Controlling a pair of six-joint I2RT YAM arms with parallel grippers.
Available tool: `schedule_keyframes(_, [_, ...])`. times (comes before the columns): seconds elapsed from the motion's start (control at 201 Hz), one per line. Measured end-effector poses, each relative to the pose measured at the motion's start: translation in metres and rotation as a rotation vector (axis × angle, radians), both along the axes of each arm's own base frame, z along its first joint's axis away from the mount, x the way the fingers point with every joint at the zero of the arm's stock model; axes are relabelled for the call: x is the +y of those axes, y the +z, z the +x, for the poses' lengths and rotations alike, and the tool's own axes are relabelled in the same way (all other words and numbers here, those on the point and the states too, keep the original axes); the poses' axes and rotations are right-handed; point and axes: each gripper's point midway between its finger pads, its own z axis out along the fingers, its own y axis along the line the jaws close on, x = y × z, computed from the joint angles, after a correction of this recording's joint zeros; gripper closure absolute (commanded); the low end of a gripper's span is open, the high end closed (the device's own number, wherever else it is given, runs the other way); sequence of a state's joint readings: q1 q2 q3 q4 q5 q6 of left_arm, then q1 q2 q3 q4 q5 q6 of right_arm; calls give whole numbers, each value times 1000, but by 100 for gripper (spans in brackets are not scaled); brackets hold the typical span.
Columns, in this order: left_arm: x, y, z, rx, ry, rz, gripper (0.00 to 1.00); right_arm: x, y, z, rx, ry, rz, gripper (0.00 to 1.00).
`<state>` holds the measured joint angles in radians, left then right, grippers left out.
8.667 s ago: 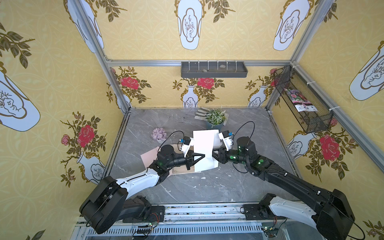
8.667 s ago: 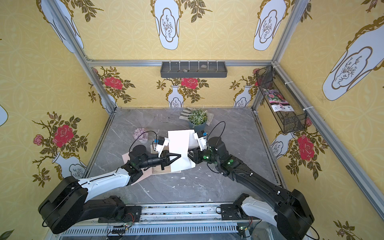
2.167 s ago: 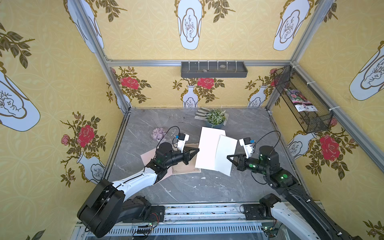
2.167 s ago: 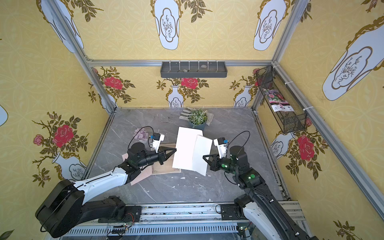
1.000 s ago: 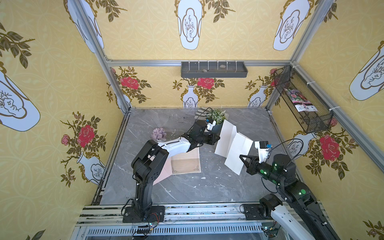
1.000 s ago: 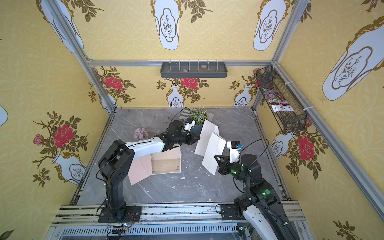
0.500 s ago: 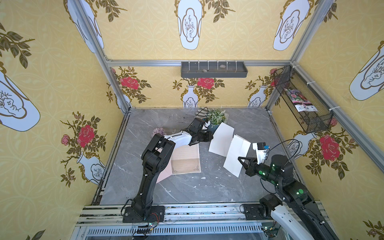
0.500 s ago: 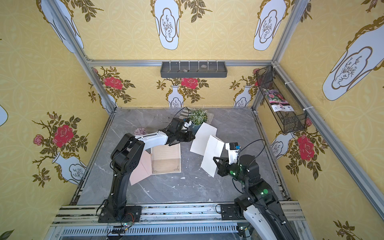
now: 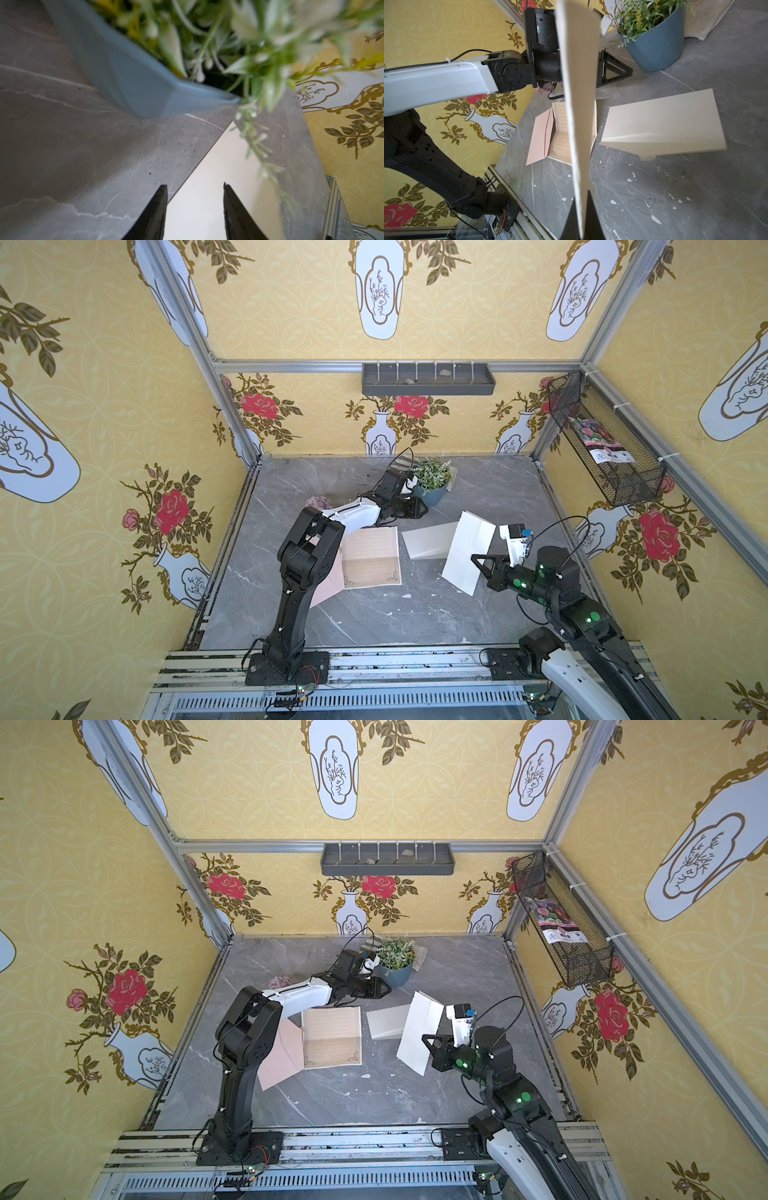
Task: Take the letter paper out of the envelope
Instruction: Place the envelope at the center of the board, then adjust the letter paper.
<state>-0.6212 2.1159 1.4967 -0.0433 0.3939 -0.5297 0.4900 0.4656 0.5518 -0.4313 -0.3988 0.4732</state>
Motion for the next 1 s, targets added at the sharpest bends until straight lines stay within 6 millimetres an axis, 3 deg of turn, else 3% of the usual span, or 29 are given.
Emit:
schedule_keyframes(0.334, [15, 35, -30, -34, -25, -47, 51, 8, 0, 0, 26, 43, 16, 100])
schedule_keyframes(0.592, [17, 61, -75, -54, -82, -84, 51, 22, 2, 5, 41, 86, 67, 100])
schedule_keyframes(0.996, [46, 60, -154, -49, -138, -206, 54, 51, -16, 5, 147, 228, 124, 100])
